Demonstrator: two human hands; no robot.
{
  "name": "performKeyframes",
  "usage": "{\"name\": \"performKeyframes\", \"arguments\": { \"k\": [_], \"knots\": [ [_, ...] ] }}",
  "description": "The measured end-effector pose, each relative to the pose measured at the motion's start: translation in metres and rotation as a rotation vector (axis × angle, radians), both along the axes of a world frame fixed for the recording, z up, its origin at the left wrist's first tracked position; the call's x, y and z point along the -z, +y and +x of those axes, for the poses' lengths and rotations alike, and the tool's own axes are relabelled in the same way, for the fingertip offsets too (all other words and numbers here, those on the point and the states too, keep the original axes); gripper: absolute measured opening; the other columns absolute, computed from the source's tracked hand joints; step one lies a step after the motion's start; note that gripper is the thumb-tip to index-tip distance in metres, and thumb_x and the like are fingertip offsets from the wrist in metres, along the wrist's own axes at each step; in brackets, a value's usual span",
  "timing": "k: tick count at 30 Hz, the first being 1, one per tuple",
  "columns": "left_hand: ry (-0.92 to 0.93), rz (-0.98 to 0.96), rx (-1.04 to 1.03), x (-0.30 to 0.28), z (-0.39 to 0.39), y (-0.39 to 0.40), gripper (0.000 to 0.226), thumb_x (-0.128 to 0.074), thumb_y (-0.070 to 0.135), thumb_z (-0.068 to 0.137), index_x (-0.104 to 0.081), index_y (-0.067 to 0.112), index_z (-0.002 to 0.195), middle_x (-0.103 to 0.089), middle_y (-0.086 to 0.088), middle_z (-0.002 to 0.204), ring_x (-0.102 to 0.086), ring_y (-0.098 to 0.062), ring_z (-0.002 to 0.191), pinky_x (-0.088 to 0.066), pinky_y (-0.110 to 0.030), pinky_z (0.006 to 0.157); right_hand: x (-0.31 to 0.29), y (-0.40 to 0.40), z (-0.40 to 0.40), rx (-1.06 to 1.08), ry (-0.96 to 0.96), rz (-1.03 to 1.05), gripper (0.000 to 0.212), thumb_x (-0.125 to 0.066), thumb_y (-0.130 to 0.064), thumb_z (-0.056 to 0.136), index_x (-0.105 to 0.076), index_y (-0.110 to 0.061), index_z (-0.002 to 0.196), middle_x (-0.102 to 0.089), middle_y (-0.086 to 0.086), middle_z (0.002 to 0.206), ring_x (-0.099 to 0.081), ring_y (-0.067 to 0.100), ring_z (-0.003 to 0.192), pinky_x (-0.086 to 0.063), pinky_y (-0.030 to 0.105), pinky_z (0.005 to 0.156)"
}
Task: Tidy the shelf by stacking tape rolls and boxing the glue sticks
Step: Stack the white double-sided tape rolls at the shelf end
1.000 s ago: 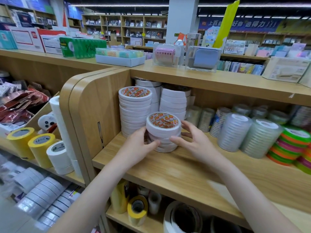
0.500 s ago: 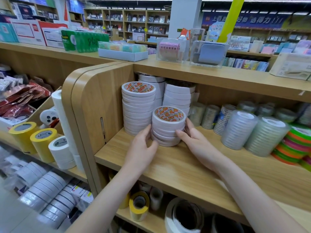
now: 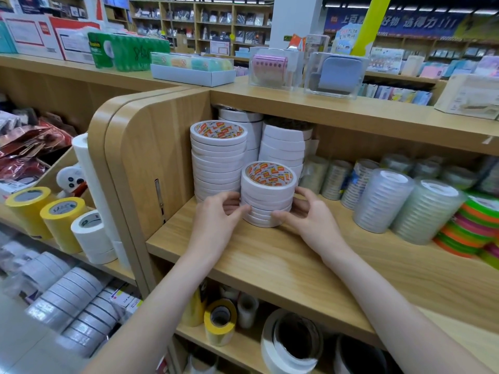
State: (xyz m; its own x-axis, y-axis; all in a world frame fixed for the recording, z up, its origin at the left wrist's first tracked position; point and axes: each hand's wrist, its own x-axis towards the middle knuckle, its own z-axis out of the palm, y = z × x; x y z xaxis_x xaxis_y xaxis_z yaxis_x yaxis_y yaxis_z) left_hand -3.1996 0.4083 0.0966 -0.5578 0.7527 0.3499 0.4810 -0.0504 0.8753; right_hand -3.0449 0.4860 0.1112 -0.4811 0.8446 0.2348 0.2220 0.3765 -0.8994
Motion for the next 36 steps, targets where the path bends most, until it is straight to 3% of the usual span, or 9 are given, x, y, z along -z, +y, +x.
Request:
{"name": "performKeyframes", "arguments": {
  "k": [3, 6, 9, 12, 18, 24, 30, 33, 36],
  "knots": [
    [0.021, 0.008, -0.011, 0.0, -0.001, 0.0, 0.023, -0.071, 0.009, 0.079, -0.069, 0.008, 0.102, -0.069, 0.002, 0.088, -0.06, 0.007, 0.074, -0.044, -0.001, 0.068, 0.0, 0.0, 0.0, 0.026, -0.012, 0.056, 0.063, -0.075, -0.009, 0.073, -0.045, -0.007, 0.128, -0.066, 0.001, 0.102, -0.057, -0.018, 0.068, -0.038, -0.003, 0.062],
    [0.047, -0.006, 0.011, 0.0, 0.001, -0.003, 0.029, -0.071, 0.008, 0.079, -0.067, 0.007, 0.108, -0.069, 0.0, 0.092, -0.061, 0.005, 0.075, -0.045, -0.001, 0.07, 0.001, 0.0, 0.001, -0.007, -0.003, 0.014, 0.065, -0.074, -0.006, 0.074, -0.042, -0.006, 0.131, -0.063, 0.007, 0.116, -0.059, -0.006, 0.089, -0.042, -0.001, 0.07],
    [0.07, -0.033, 0.033, 0.001, 0.004, -0.005, 0.043, -0.074, 0.007, 0.076, -0.063, 0.009, 0.117, -0.067, 0.0, 0.096, -0.063, -0.006, 0.086, -0.048, -0.01, 0.079, 0.002, -0.002, 0.001, -0.079, 0.009, -0.035, 0.074, -0.073, 0.001, 0.072, -0.036, -0.008, 0.136, -0.054, 0.001, 0.121, -0.052, 0.004, 0.107, -0.042, 0.004, 0.085],
    [0.078, -0.031, 0.019, 0.0, 0.004, -0.003, 0.041, -0.074, 0.006, 0.075, -0.064, 0.007, 0.115, -0.07, -0.005, 0.096, -0.064, -0.007, 0.085, -0.05, -0.018, 0.082, 0.002, -0.003, 0.001, -0.065, 0.007, 0.005, 0.072, -0.074, 0.002, 0.071, -0.039, -0.007, 0.133, -0.052, -0.004, 0.112, -0.054, 0.005, 0.106, -0.043, 0.006, 0.084],
    [0.047, -0.029, 0.024, -0.002, 0.002, -0.002, 0.038, -0.075, 0.004, 0.074, -0.064, 0.005, 0.11, -0.067, 0.0, 0.09, -0.063, -0.003, 0.078, -0.049, -0.006, 0.073, 0.005, -0.002, 0.0, -0.031, -0.004, 0.051, 0.071, -0.075, -0.002, 0.071, -0.041, -0.005, 0.133, -0.057, 0.007, 0.123, -0.055, 0.01, 0.11, -0.043, 0.015, 0.092],
    [0.236, -0.061, 0.018, 0.001, 0.006, -0.005, 0.046, -0.073, 0.005, 0.076, -0.059, 0.01, 0.12, -0.064, 0.0, 0.098, -0.062, -0.01, 0.086, -0.051, -0.021, 0.082, 0.013, 0.004, -0.002, -0.014, -0.146, 0.112, 0.08, -0.079, -0.011, 0.068, -0.035, -0.016, 0.135, -0.053, 0.005, 0.132, -0.053, 0.011, 0.117, -0.041, 0.033, 0.104],
    [0.377, -0.07, -0.014, 0.001, 0.004, -0.001, 0.041, -0.074, 0.008, 0.076, -0.06, 0.009, 0.115, -0.065, -0.005, 0.096, -0.064, -0.017, 0.086, -0.052, -0.039, 0.084, 0.011, 0.006, -0.003, 0.028, -0.104, 0.116, 0.078, -0.08, -0.004, 0.065, -0.041, -0.012, 0.132, -0.057, 0.008, 0.125, -0.056, 0.013, 0.112, -0.045, 0.032, 0.1],
    [0.339, -0.062, -0.035, 0.001, 0.004, -0.002, 0.04, -0.076, 0.007, 0.073, -0.061, 0.009, 0.111, -0.061, 0.003, 0.082, -0.063, -0.014, 0.076, -0.054, -0.036, 0.079, 0.014, 0.007, -0.004, 0.041, -0.108, 0.116, 0.079, -0.082, -0.009, 0.063, -0.042, -0.017, 0.131, -0.058, 0.008, 0.124, -0.056, 0.015, 0.113, -0.045, 0.035, 0.1],
    [0.248, -0.046, -0.011, -0.001, 0.007, -0.005, 0.042, -0.076, 0.006, 0.074, -0.061, 0.009, 0.113, -0.059, 0.008, 0.079, -0.063, -0.011, 0.076, -0.053, -0.022, 0.077, 0.014, 0.006, -0.003, 0.042, -0.086, 0.102, 0.075, -0.082, -0.013, 0.064, -0.044, -0.017, 0.129, -0.057, 0.003, 0.121, -0.055, 0.013, 0.111, -0.045, 0.03, 0.099]
  ]
}}
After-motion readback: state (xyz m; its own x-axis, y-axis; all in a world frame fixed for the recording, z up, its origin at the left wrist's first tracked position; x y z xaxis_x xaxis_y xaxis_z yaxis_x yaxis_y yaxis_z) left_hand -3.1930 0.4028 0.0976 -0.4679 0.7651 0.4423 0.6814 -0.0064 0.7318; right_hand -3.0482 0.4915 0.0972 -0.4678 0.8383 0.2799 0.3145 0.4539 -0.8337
